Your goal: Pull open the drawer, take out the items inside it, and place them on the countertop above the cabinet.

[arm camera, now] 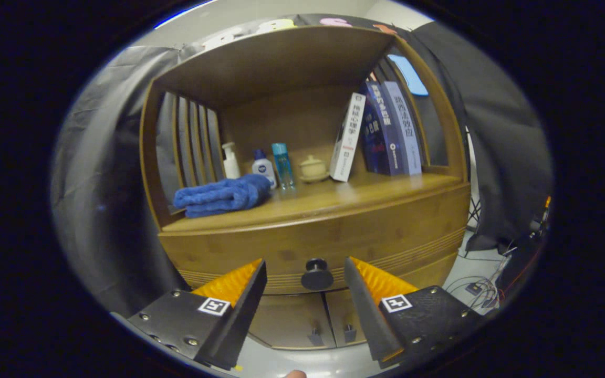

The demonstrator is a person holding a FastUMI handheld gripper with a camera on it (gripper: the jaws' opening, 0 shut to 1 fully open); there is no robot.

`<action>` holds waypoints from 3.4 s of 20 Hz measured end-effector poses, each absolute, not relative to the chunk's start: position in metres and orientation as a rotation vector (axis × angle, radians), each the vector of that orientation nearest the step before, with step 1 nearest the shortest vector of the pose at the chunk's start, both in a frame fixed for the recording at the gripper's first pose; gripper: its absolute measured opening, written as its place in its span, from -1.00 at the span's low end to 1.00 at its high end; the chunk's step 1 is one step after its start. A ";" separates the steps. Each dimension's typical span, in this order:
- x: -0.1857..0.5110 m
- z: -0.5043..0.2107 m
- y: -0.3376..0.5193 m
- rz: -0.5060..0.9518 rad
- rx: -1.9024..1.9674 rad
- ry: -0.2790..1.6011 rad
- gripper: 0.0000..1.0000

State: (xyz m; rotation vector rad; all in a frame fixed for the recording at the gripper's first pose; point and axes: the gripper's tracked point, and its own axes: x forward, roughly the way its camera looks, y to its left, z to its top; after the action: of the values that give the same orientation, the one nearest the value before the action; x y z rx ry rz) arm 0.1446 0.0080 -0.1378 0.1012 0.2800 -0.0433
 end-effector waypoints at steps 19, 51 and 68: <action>0.151 -0.166 0.002 -0.075 0.059 0.327 -0.41; 0.004 -0.098 0.020 0.070 0.063 0.061 -0.13; 0.109 -0.106 0.015 -0.204 0.048 0.664 -0.11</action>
State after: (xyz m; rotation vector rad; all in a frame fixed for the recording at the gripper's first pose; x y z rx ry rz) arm 0.1091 0.0152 -0.1061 0.0481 0.6644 -0.2043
